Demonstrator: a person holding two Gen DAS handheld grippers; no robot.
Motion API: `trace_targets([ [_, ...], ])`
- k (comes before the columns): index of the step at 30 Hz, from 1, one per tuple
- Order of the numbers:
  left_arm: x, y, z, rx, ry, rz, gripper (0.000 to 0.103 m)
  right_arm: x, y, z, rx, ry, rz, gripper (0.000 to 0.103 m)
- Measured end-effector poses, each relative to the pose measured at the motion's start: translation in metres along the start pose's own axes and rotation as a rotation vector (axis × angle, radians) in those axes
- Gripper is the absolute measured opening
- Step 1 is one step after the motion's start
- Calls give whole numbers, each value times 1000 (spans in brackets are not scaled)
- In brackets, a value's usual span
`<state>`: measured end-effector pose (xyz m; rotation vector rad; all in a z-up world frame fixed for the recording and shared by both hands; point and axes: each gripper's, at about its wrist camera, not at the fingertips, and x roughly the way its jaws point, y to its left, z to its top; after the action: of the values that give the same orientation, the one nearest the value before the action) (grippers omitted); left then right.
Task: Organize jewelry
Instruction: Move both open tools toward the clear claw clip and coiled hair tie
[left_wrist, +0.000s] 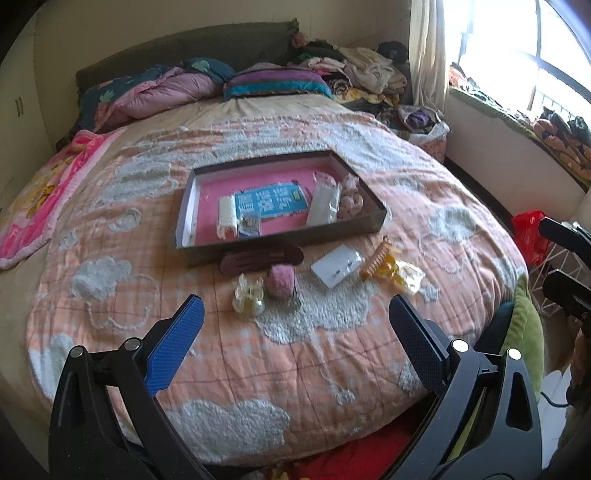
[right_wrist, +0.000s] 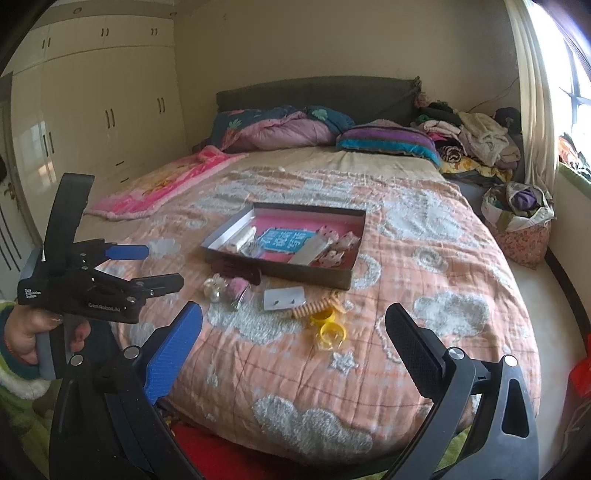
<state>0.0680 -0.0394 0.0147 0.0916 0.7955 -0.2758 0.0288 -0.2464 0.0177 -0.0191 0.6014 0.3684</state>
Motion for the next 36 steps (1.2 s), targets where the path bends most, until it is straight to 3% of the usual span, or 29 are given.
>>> trace_targets([
  [22,45,10,-32,14,74,74,94,64,-2,-25,-4,157,44,99],
  [36,81,40,-22,-43,121,80,94,107,-22,-15,-24,203,-25,99],
])
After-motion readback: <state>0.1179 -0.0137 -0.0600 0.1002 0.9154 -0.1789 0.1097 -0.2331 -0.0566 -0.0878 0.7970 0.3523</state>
